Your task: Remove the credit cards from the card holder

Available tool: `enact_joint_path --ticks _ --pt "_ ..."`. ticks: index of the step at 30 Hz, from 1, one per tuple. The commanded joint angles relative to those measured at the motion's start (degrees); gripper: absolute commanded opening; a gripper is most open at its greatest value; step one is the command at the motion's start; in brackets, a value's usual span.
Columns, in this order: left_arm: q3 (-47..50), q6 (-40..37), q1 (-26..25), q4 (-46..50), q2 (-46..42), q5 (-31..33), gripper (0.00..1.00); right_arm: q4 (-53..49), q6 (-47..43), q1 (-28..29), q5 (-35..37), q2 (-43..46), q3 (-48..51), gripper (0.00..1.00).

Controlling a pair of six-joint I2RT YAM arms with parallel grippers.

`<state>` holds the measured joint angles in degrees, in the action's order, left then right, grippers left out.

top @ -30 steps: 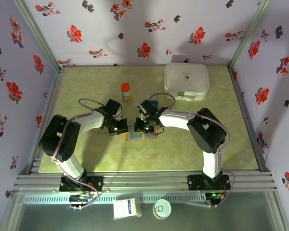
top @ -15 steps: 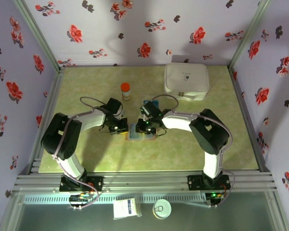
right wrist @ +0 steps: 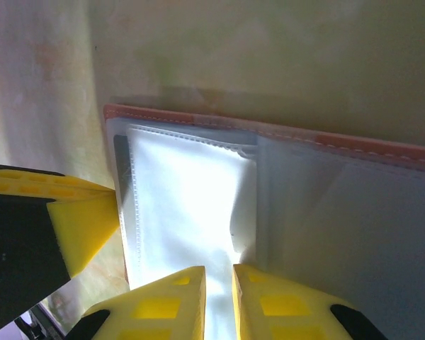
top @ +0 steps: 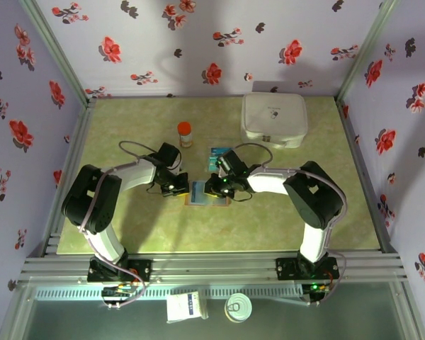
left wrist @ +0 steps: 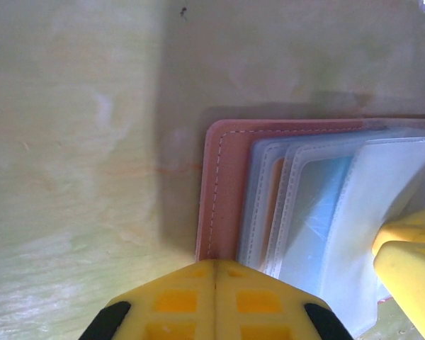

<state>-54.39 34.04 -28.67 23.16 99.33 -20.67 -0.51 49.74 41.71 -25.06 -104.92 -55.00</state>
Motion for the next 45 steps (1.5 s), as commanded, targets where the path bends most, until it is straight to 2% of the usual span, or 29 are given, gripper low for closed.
enact_joint_path --ticks 1,12,15,20,27,38,45 --pt "-0.21 -1.11 0.01 2.89 0.64 2.75 0.00 2.12 1.47 -0.67 -0.93 1.21 1.36 0.18" --pt "-2.10 0.33 0.27 5.50 -5.56 2.42 0.03 4.58 0.85 -1.24 -2.96 0.20 3.23 0.14" --pt "-2.41 2.46 0.27 3.94 -7.15 -0.39 0.11 5.74 0.97 -1.46 -3.40 0.02 3.84 0.13" --pt "-0.56 7.54 -0.54 -3.96 -6.58 -7.45 0.25 8.37 1.84 -1.64 -3.88 -0.11 5.19 0.13" --pt "-0.72 8.15 -1.92 -5.66 -2.33 -8.04 0.34 10.96 2.60 -1.89 -5.37 -1.11 5.96 0.13" --pt "-0.01 8.58 -2.40 -7.10 1.29 -7.73 0.34 12.38 3.35 -2.07 -5.98 -1.61 6.48 0.13" --pt "-0.34 9.63 -2.80 -8.27 0.11 -8.21 0.24 15.02 4.74 -2.07 -6.71 -0.61 7.50 0.15"
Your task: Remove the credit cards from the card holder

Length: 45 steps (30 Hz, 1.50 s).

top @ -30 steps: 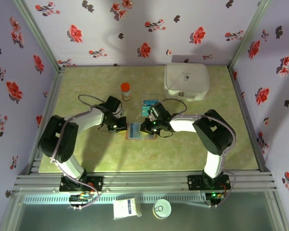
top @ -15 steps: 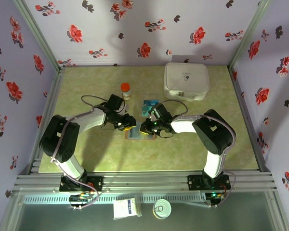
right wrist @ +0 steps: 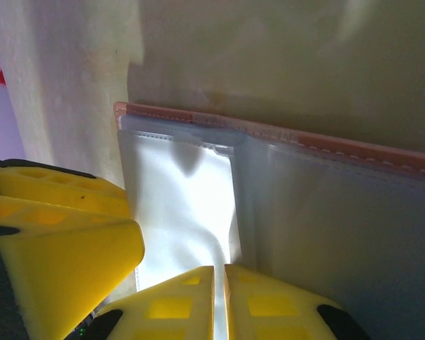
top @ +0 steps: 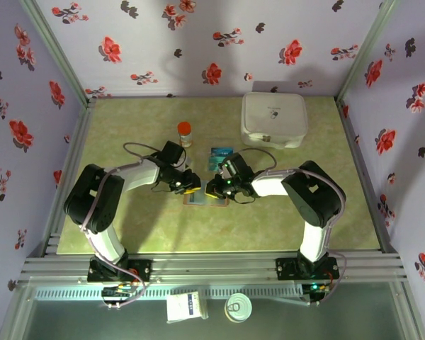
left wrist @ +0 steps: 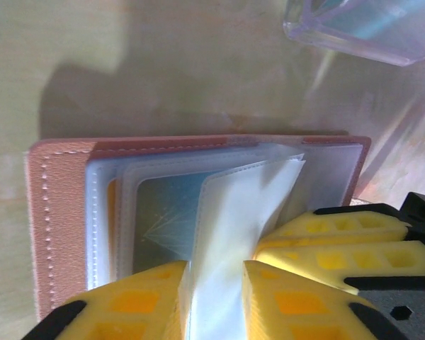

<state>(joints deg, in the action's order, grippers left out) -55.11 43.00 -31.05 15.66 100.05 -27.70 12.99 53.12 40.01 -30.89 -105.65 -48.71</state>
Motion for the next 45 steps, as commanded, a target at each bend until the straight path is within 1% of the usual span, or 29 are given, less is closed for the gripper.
enact_joint_path --ticks 1,5,12,16,20,24,29,32,37,41,45 --pt "0.23 0.65 -0.42 -0.63 -0.98 -1.13 0.23 1.38 1.39 -0.34 -0.94 0.54 1.17 0.16" --pt "-1.59 0.20 -0.42 1.31 -2.10 -1.55 0.23 -2.89 0.14 -0.37 -0.14 3.66 -0.18 0.19" --pt "-4.44 0.56 -1.87 3.23 -3.03 -1.78 0.25 -18.65 -6.07 -1.96 7.81 13.54 -2.18 0.20" --pt "-6.15 1.23 -3.76 3.23 -1.76 -1.86 0.27 -24.42 -8.47 -3.87 11.34 19.13 -1.94 0.21" --pt "-7.58 2.37 -6.02 1.84 0.88 -1.91 0.35 -28.13 -10.02 -6.08 12.92 23.78 -1.22 0.23" --pt "-9.14 3.82 -8.37 -0.44 4.81 -2.09 0.39 -31.51 -11.63 -7.39 13.58 26.45 -1.13 0.24" --pt "-11.43 4.59 -9.85 -1.97 7.89 -3.10 0.47 -32.61 -11.77 -7.93 13.59 28.60 -0.35 0.25" --pt "-12.06 4.33 -9.70 -1.49 7.47 -2.73 0.50 -32.77 -11.68 -8.02 13.41 29.10 -0.25 0.25" --pt "-11.82 2.40 -7.92 0.86 3.47 -1.33 0.52 -31.66 -11.08 -7.93 11.50 27.67 -0.16 0.25" --pt "-9.95 0.09 -4.63 3.28 -0.71 -0.22 0.52 -28.67 -9.41 -7.39 9.57 25.60 -0.32 0.24" --pt "-6.10 -2.12 -0.58 4.77 -3.98 0.28 0.49 -27.45 -8.92 -5.69 8.42 21.60 -2.81 0.24"
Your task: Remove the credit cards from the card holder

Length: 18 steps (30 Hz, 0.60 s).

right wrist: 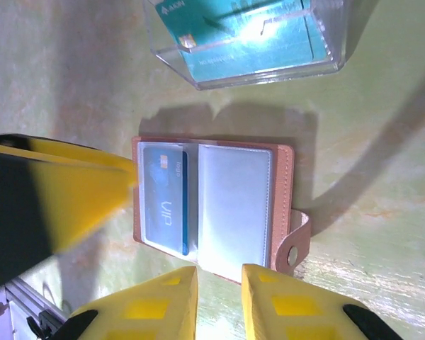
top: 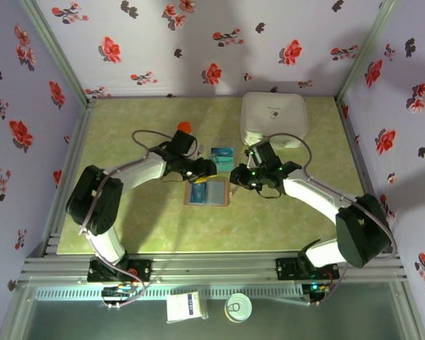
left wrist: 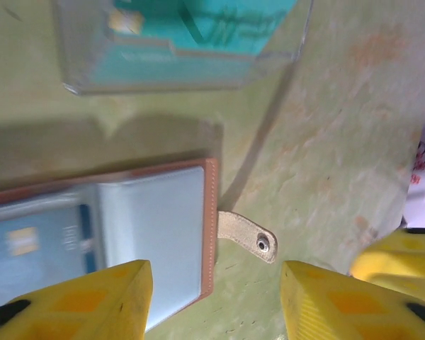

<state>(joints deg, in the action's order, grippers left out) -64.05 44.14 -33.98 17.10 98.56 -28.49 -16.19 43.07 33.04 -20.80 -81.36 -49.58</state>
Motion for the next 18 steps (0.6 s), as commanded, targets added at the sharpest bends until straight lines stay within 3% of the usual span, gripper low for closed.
enact_joint_path --ticks 1,9,18 --pt "3.85 -3.71 3.26 3.42 -3.03 1.01 0.48 1.79 0.99 1.96 -1.65 -3.76 -2.81 0.24" --pt "10.46 -6.08 6.16 1.38 -2.93 -0.08 0.35 1.07 0.21 7.91 -2.42 -15.80 -12.31 0.24" --pt "14.08 -5.87 6.46 -0.97 -0.92 0.43 0.27 1.18 -0.36 9.22 -2.82 -23.32 -17.09 0.22"
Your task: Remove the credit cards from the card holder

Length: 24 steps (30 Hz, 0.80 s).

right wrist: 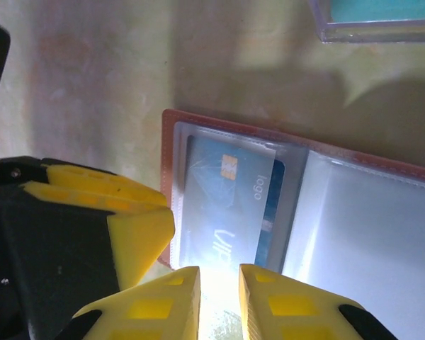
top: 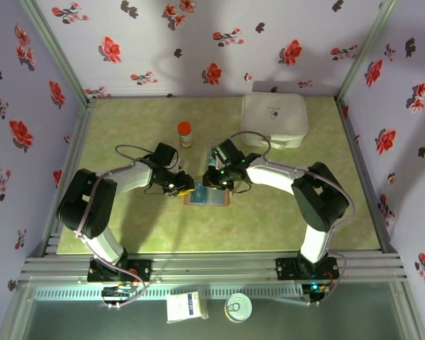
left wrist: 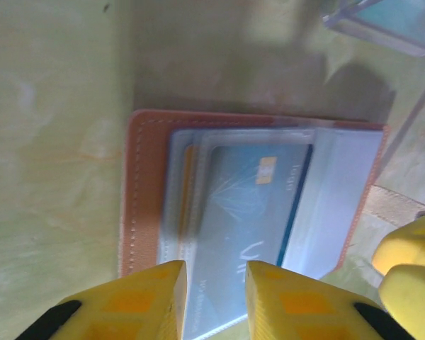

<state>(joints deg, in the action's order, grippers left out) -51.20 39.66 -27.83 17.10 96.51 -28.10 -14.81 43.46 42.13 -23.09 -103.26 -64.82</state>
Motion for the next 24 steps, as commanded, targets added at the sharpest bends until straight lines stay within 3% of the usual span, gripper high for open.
enact_joint_path --ticks 1,24 --pt "1.48 -1.39 0.32 -0.98 1.09 0.05 0.26 -0.09 -0.83 0.13 -0.68 -1.87 -1.97 0.22" --pt "1.88 -0.71 0.32 0.97 1.33 0.81 0.15 3.62 -0.13 0.14 -1.73 -7.51 -0.18 0.21"
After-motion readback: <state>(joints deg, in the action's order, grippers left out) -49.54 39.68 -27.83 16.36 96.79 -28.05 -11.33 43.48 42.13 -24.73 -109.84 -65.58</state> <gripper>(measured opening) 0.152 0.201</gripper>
